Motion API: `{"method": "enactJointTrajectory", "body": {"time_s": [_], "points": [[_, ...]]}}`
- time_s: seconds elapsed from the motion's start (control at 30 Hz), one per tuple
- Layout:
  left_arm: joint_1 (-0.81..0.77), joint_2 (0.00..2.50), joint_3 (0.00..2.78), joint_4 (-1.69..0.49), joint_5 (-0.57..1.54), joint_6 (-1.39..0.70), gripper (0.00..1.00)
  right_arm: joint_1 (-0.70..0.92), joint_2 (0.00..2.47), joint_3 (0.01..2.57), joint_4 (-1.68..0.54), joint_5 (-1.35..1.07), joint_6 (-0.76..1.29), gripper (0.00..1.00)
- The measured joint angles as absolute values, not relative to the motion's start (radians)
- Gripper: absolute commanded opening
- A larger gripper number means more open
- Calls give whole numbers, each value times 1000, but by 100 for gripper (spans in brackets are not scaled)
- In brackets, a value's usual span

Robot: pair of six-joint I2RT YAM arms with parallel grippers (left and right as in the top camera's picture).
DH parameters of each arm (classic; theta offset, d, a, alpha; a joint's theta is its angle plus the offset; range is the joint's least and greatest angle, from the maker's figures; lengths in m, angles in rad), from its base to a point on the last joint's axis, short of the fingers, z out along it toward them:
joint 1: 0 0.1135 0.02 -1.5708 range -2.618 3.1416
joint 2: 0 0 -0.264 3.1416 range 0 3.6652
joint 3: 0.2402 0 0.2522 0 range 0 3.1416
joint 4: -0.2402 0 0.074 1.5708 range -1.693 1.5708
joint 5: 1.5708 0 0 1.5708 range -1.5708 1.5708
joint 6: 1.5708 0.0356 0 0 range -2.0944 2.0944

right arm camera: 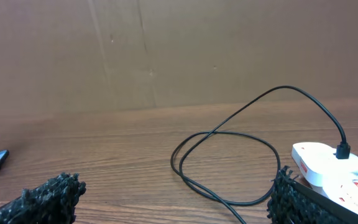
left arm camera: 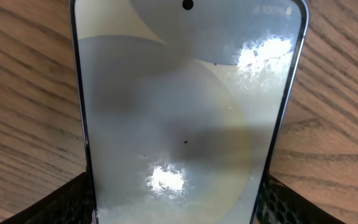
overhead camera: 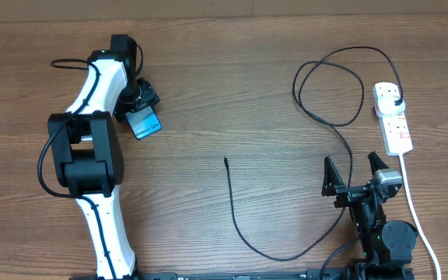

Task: Plug charger to phone and switch on socket
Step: 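Lift the phone with the left gripper and tilt it upright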

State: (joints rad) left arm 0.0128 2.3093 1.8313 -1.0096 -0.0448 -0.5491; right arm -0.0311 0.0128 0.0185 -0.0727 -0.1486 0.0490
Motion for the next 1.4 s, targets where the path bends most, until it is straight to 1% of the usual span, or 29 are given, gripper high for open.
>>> {"method": "enactJointTrajectory", "body": {"time_s": [0.2, 0.6, 0.73, 0.83, 1.1, 1.4], "points": [[13, 2331, 1888, -1062, -34, -549, 4, -31, 13, 19, -72, -149, 49, 100], [13, 2338, 2104, -1193, -33, -549, 4, -31, 13, 19, -72, -149, 49, 100], [13, 2338, 2159, -1219, 3, -546, 4, -31, 13, 19, -72, -149, 49, 100], [13, 2338, 2196, -1221, 83, -544, 4, -31, 13, 19, -72, -149, 49, 100], [13, 2338, 2221, -1196, 408, -553, 4, -31, 13, 19, -73, -149, 49, 100], [13, 2338, 2221, -1197, 682, -702, 4, -31, 13, 19, -72, -148, 49, 100]]}}
